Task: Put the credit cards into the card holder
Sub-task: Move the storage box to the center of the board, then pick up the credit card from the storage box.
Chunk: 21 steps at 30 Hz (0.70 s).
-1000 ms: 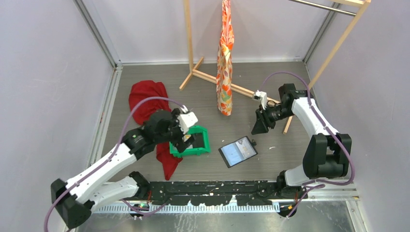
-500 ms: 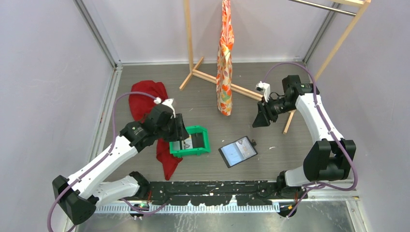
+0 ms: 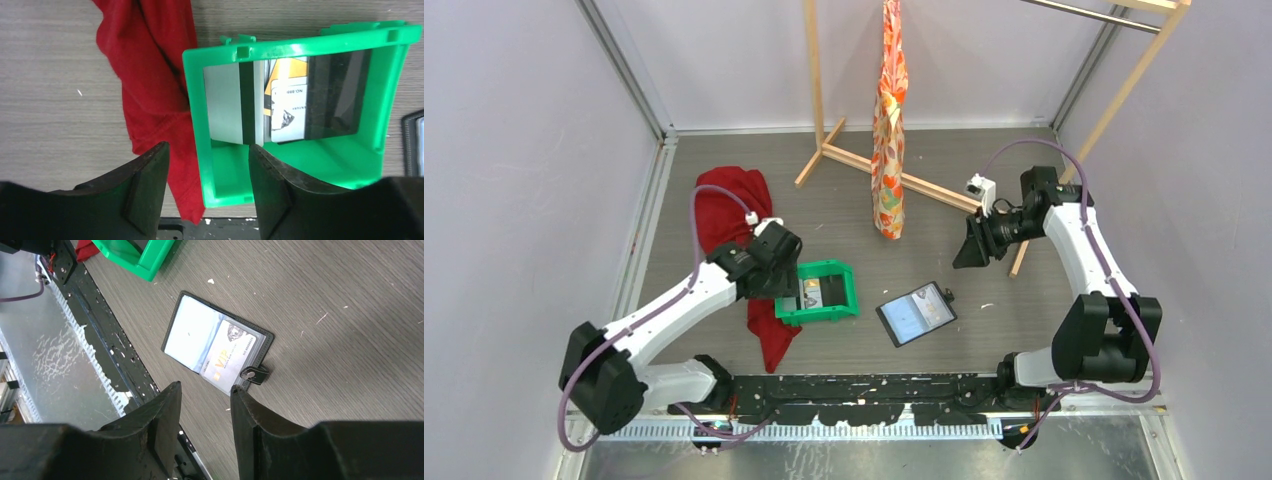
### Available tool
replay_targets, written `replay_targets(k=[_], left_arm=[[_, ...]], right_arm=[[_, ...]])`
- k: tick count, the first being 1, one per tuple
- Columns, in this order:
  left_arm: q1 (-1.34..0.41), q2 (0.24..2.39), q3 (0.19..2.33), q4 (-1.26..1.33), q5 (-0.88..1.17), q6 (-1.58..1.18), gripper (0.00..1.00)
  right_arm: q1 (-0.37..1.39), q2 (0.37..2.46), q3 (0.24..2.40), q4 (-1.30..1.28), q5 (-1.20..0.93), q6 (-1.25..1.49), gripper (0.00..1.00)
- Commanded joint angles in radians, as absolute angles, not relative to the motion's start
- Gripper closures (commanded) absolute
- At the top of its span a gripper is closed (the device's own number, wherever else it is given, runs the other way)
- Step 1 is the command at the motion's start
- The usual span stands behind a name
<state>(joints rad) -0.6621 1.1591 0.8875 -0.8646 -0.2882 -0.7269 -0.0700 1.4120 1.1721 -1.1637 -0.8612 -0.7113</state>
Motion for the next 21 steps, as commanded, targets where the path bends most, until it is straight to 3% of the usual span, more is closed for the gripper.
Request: replay_targets(k=[1, 12, 21], left_arm=[[-0.637, 1.214, 0.876, -0.708, -0.285, -0.606, 0.42], [-0.555, 1.314, 0.88, -0.502, -0.143, -0.267, 0.9], [-0.452, 1.549, 1.058, -0.412, -0.005, 0.192, 0.97]], right_arm=[[-0.082, 1.338, 1.133, -1.124, -0.906, -0.701, 0.54], [-0.108, 1.316, 1.112, -1.106, -0.938, -0.7, 0.53], [-0.116, 1.313, 1.104, -1.097, -0.959, -0.699, 0.53]])
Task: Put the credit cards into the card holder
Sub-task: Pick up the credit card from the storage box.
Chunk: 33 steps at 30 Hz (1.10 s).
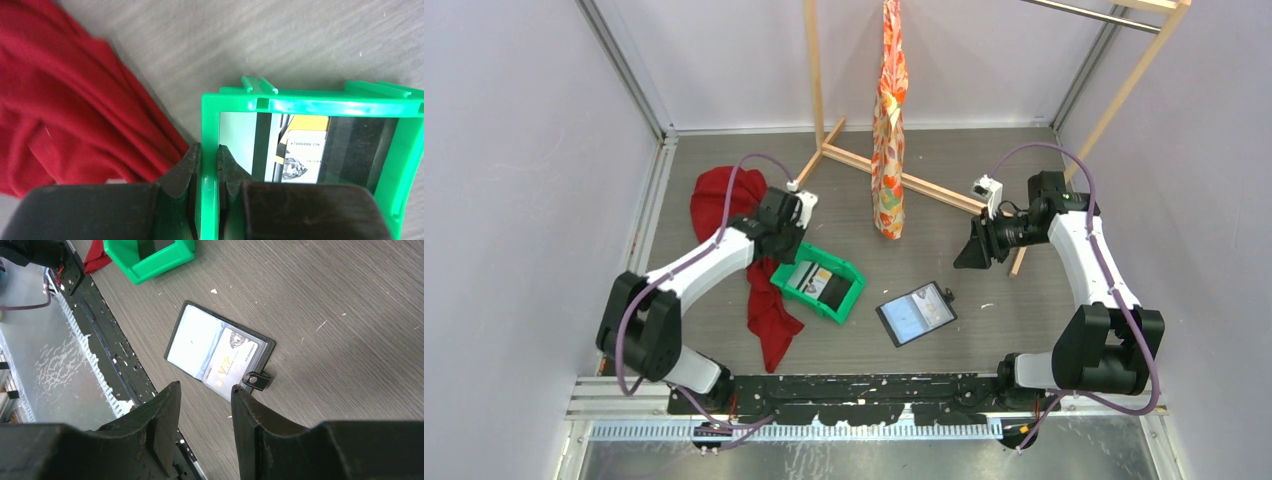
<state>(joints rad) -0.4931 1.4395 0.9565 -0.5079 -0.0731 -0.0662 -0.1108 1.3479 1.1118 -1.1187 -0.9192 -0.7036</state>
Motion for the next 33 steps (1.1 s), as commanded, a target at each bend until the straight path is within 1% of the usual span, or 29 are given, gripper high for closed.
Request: replay_targets(k=[1, 4, 5, 6, 8, 10, 12, 14, 18, 20, 22, 25, 26, 29, 31, 33], left_arm=[[-0.445, 1.583, 1.091, -0.415, 0.027, 0.22, 0.97], [-0.424, 1.679, 1.186, -0.421, 0.062, 0.263, 0.95], [-0.415, 1.71, 1.22, -0.426, 0.059, 0.263, 0.92], [-0.41, 1.734, 1.254, -0.438, 0.05, 0.258, 0.87], [-0.4, 1.771, 1.322, -0.469, 0.01, 0.22, 0.61], [-0.397, 1.772, 1.375, -0.502, -0.047, 0.166, 0.53], [-0.397, 1.727, 1.399, -0.523, -0.069, 0.136, 0.5], [-0.397, 1.652, 1.378, -0.511, -0.067, 0.112, 0.47], [-0.397, 1.458, 1.262, -0.433, -0.012, 0.039, 0.3], [-0.397, 1.376, 1.188, -0.38, 0.061, -0.056, 0.23], [-0.398, 1.319, 1.125, -0.342, 0.144, -0.137, 0.24], [-0.434, 1.297, 1.073, -0.323, 0.157, -0.202, 0.3], [-0.476, 1.298, 1.056, -0.324, 0.117, -0.173, 0.3], [-0.624, 1.325, 1.027, -0.321, -0.115, -0.058, 0.32], [-0.674, 1.37, 1.042, -0.34, -0.228, -0.025, 0.37], [-0.684, 1.423, 1.055, -0.346, -0.302, -0.013, 0.42]], right_arm=[[-0.116, 1.312, 1.103, -1.097, -0.959, -0.7, 0.53], [-0.117, 1.306, 1.099, -1.095, -0.961, -0.701, 0.53], [-0.117, 1.305, 1.097, -1.095, -0.963, -0.701, 0.53], [-0.117, 1.303, 1.096, -1.095, -0.963, -0.702, 0.53], [-0.116, 1.299, 1.093, -1.095, -0.964, -0.703, 0.53], [-0.118, 1.295, 1.091, -1.094, -0.966, -0.705, 0.52], [-0.118, 1.292, 1.088, -1.092, -0.969, -0.707, 0.52], [-0.118, 1.292, 1.087, -1.092, -0.974, -0.709, 0.52], [-0.119, 1.293, 1.076, -1.08, -0.989, -0.712, 0.52], [-0.12, 1.294, 1.072, -1.076, -0.993, -0.715, 0.52], [-0.12, 1.298, 1.072, -1.074, -0.994, -0.716, 0.52], [-0.122, 1.307, 1.072, -1.069, -0.991, -0.718, 0.52], [-0.123, 1.309, 1.072, -1.069, -0.991, -0.718, 0.52], [-0.123, 1.312, 1.066, -1.067, -0.996, -0.721, 0.52], [-0.123, 1.314, 1.06, -1.062, -0.997, -0.722, 0.52], [-0.124, 1.316, 1.054, -1.055, -0.993, -0.723, 0.52]])
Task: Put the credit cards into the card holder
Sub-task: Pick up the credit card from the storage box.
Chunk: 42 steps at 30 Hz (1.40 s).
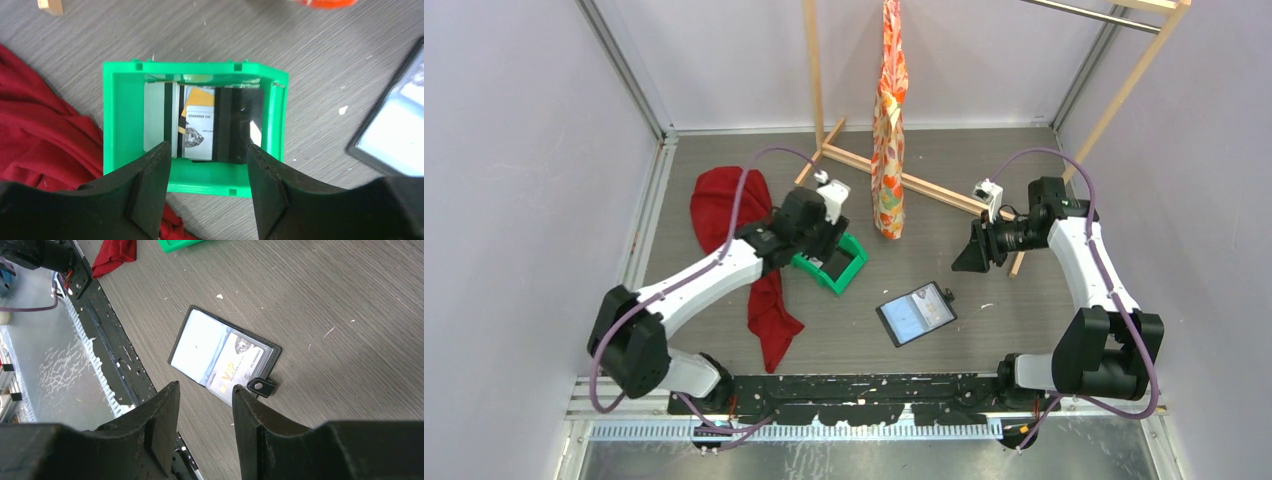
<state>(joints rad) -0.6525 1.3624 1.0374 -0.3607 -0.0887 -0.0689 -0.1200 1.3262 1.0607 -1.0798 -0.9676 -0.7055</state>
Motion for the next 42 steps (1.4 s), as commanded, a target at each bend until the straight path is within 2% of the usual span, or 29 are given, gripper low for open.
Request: replay_targets(k=[1, 8, 23, 32, 42], left_arm=[[-0.684, 1.447, 1.061, -0.343, -0.316, -0.005, 0.44], [-0.686, 1.599, 1.099, -0.278, -0.361, 0.09, 0.48], [-0.684, 1.772, 1.102, -0.139, -0.408, 0.161, 0.47], [-0.677, 1.796, 1.092, -0.111, -0.456, 0.192, 0.63], [-0.658, 1.742, 1.078, -0.124, -0.488, 0.21, 0.71]], right_arm=[[-0.126, 1.316, 1.051, -1.053, -0.99, -0.723, 0.52], [-0.134, 1.311, 1.042, -1.048, -0.989, -0.724, 0.52], [-0.137, 1.331, 1.035, -1.051, -1.002, -0.739, 0.52], [-0.138, 1.333, 1.037, -1.054, -1.005, -0.742, 0.52], [-0.143, 1.331, 1.037, -1.058, -1.009, -0.746, 0.52]])
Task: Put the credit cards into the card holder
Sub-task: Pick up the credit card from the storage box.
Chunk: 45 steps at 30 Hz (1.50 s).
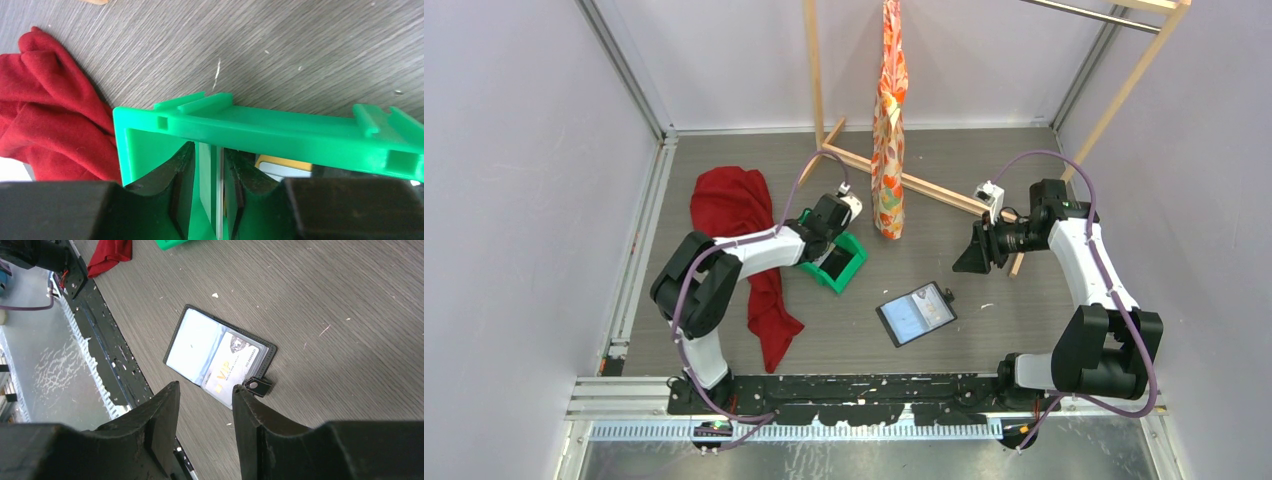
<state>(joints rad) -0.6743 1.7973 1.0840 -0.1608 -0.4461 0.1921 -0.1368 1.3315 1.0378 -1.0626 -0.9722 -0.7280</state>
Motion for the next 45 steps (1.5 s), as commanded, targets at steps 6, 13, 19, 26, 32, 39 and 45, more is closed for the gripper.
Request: replay_targets(k=[6, 13, 19, 26, 32, 39, 45], left_arm=[[-0.634, 1.752, 1.082, -0.144, -0.462, 0.199, 0.66], [-0.586, 1.787, 1.114, -0.212, -0.351, 0.145, 0.68], [-0.586, 1.778, 1.129, -0.226, -0.34, 0.137, 0.93], [-0.577, 1.723, 1.178, -0.306, -0.292, 0.072, 0.99], [-0.552, 1.676, 1.172, -0.345, -0.228, -0.023, 0.99], [-0.462, 1.644, 1.152, -0.354, 0.046, -0.167, 1.0], [-0.374, 1.675, 1.121, -0.309, 0.323, -0.281, 0.99]], right_arm=[[-0.142, 1.33, 1.035, -1.057, -1.009, -0.747, 0.52], [-0.144, 1.326, 1.035, -1.059, -1.009, -0.748, 0.52], [-0.144, 1.327, 1.035, -1.061, -1.009, -0.748, 0.52], [-0.147, 1.325, 1.035, -1.061, -1.009, -0.75, 0.52], [-0.149, 1.327, 1.031, -1.062, -1.011, -0.752, 0.52], [-0.149, 1.333, 1.029, -1.062, -1.017, -0.756, 0.52], [-0.148, 1.336, 1.025, -1.062, -1.019, -0.759, 0.52]])
